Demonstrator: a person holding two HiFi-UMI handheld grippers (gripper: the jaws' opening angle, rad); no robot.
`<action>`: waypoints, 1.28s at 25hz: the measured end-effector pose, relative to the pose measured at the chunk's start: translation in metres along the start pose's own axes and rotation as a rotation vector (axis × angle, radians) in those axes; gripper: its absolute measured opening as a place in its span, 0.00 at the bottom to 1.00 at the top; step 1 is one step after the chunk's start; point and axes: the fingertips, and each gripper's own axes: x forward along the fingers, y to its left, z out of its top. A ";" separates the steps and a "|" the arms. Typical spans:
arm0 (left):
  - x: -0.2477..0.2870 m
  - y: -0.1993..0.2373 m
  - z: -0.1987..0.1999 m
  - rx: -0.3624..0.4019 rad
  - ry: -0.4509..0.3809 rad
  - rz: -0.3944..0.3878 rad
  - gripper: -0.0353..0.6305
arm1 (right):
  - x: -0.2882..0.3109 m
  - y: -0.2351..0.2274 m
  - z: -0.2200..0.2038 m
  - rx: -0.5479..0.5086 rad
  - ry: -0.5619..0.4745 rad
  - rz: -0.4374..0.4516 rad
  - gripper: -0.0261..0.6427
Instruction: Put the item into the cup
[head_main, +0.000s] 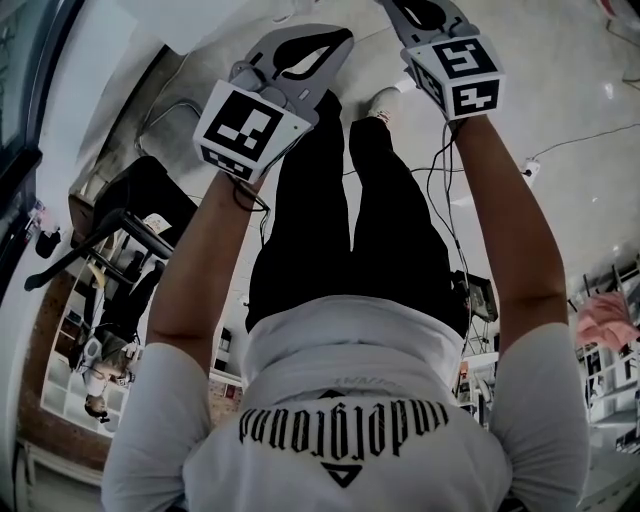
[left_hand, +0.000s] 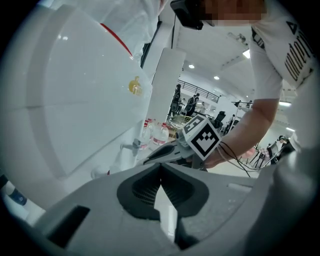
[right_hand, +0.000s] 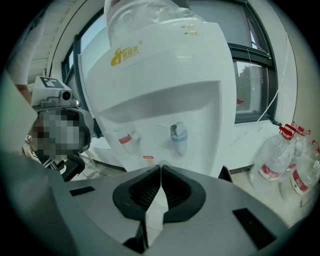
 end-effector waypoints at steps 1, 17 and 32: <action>0.001 0.000 0.000 0.001 -0.001 0.000 0.08 | 0.001 -0.001 -0.001 0.002 0.000 -0.001 0.07; 0.004 0.003 -0.010 -0.004 0.011 -0.015 0.07 | 0.035 -0.017 -0.007 0.060 0.011 -0.043 0.07; -0.002 -0.011 0.007 -0.007 0.004 -0.016 0.07 | 0.001 -0.004 0.007 0.066 -0.015 -0.080 0.10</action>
